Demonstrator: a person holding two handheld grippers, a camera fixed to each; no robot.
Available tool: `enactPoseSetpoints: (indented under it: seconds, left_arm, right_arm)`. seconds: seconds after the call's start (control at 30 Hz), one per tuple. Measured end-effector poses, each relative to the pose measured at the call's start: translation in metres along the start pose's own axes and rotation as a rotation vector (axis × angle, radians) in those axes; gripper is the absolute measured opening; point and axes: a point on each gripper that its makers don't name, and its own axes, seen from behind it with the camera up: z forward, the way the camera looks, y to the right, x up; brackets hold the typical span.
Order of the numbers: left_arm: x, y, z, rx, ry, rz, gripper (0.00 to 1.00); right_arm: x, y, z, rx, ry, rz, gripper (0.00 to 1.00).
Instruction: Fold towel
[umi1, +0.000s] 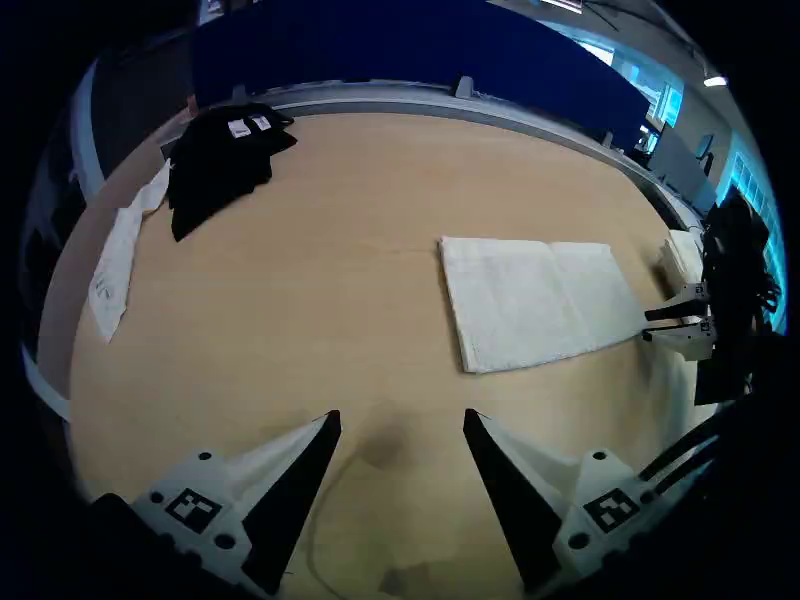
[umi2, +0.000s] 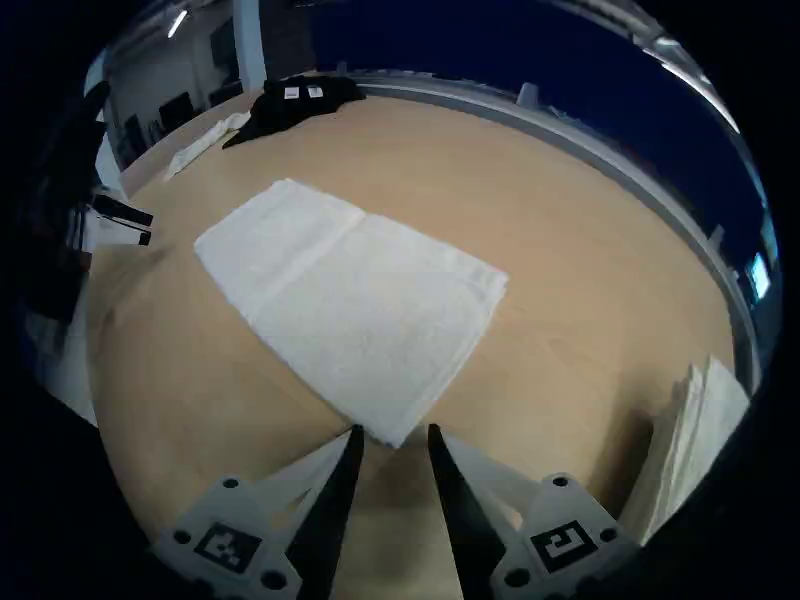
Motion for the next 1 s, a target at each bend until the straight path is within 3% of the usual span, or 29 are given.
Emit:
enactPoseSetpoints:
  seconds: [0.3,0.67,1.0]
  left_arm:
    - [-0.001,0.001,-0.003,-0.003,0.000,0.005,0.91]
    - [-0.001,-0.004,-0.009,0.000,0.005,0.001,0.91]
    - [0.001,-0.011,-0.021,0.001,0.029,-0.019,0.91]
  right_arm:
    - [-0.002,0.001,0.003,0.003,-0.011,0.015,0.06]
    - [0.010,-0.003,-0.001,-0.001,0.002,0.010,0.03]
    - [0.059,-0.006,-0.020,-0.017,0.069,-0.044,0.03]
